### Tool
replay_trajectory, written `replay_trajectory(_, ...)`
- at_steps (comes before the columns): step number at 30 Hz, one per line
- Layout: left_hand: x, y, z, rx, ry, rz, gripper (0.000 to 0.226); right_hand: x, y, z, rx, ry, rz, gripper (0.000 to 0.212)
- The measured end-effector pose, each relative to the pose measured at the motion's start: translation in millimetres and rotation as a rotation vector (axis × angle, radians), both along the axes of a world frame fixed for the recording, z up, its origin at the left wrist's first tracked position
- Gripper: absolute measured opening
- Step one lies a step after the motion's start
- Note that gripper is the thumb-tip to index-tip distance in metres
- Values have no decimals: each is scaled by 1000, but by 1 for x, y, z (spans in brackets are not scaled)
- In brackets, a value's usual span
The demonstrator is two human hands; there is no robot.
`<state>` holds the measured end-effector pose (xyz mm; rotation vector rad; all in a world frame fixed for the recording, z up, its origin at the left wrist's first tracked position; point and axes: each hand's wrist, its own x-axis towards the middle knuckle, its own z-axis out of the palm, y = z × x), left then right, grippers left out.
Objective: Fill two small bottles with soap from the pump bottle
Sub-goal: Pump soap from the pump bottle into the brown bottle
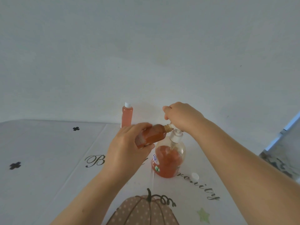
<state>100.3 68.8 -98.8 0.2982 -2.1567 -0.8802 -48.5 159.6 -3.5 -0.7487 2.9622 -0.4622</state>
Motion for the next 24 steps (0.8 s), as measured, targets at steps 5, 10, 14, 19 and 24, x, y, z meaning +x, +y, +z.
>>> replay_trajectory(5, 0, 0, 1, -34, 3, 23, 49, 3, 1, 2, 25, 39, 6, 43)
replay_trajectory(10, 0, -1, 0, -67, 3, 39, 50, 3, -3, 1, 23, -1, -4, 42)
replay_trajectory(14, -1, -2, -2, -91, -4, 60, 51, 1, -6, -5, 48, 20, -21, 39)
replay_trajectory(19, -2, -1, -4, -68, -38, 41, 50, 4, -3, -13, 37, -18, -18, 33)
replay_trajectory(24, -1, 1, -3, -63, -31, 39, 49, 4, -2, -6, 19, -15, -15, 39)
